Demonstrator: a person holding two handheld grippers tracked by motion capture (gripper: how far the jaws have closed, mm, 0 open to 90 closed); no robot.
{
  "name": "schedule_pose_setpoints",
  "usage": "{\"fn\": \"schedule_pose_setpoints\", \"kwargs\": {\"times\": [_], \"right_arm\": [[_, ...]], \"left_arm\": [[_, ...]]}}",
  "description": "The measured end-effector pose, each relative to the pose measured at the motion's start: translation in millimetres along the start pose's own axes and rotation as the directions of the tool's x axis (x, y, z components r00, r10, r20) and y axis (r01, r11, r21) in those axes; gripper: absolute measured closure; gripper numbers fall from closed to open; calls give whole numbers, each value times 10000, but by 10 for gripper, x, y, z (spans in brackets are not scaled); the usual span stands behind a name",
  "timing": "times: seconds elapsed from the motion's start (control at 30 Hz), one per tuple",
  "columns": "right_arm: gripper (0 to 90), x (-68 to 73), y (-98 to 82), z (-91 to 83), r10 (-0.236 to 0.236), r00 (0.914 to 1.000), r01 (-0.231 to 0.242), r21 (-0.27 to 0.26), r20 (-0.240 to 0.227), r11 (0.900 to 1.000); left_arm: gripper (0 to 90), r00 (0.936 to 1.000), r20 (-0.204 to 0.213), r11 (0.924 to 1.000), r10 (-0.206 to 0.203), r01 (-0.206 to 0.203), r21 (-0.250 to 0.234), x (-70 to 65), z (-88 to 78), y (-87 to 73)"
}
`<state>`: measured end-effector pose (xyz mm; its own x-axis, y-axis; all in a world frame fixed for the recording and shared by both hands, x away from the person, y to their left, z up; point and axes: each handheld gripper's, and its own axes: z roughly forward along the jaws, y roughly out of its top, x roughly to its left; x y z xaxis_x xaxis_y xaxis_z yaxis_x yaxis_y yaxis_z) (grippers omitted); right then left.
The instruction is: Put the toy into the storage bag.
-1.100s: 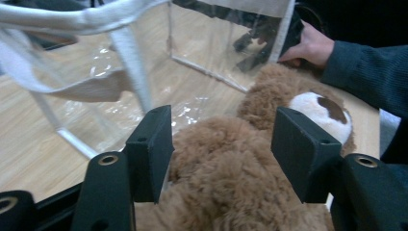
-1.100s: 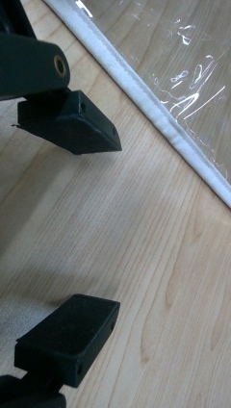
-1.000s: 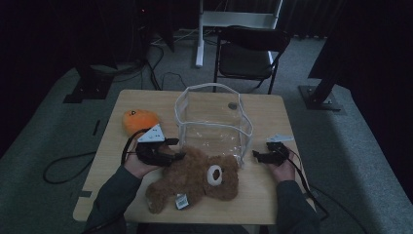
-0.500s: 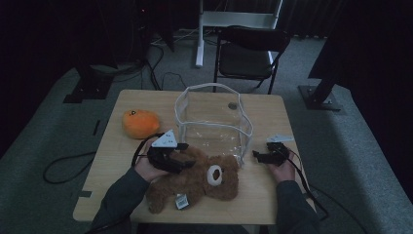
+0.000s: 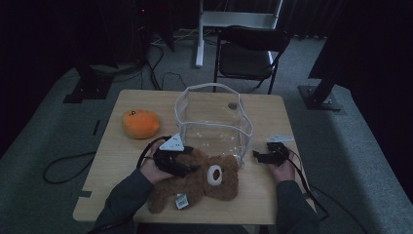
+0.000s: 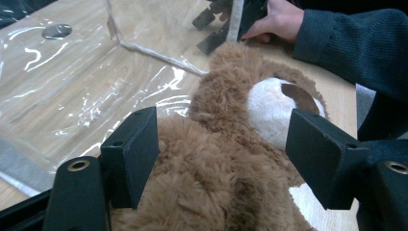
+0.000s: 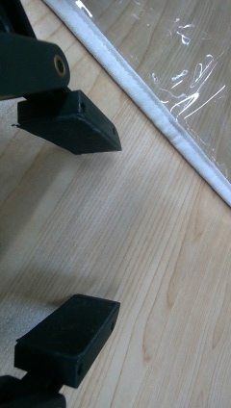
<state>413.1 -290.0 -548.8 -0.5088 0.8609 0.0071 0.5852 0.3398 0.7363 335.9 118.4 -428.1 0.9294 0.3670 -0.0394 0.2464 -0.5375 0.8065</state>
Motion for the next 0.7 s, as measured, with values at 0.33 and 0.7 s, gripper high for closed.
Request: {"fn": "schedule_pose_setpoints", "kwargs": {"times": [0.33, 0.7], "right_arm": [[207, 0, 0, 0, 0, 10000, 0, 1, 0, 10000], [206, 0, -1, -1, -6, 10000, 6, 2, 0, 10000]], "left_arm": [[271, 9999, 150, 9996, 66, -70, 262, -32, 94, -15], [263, 9981, 361, 9971, 508, -527, 552, -105, 202, -16]]}}
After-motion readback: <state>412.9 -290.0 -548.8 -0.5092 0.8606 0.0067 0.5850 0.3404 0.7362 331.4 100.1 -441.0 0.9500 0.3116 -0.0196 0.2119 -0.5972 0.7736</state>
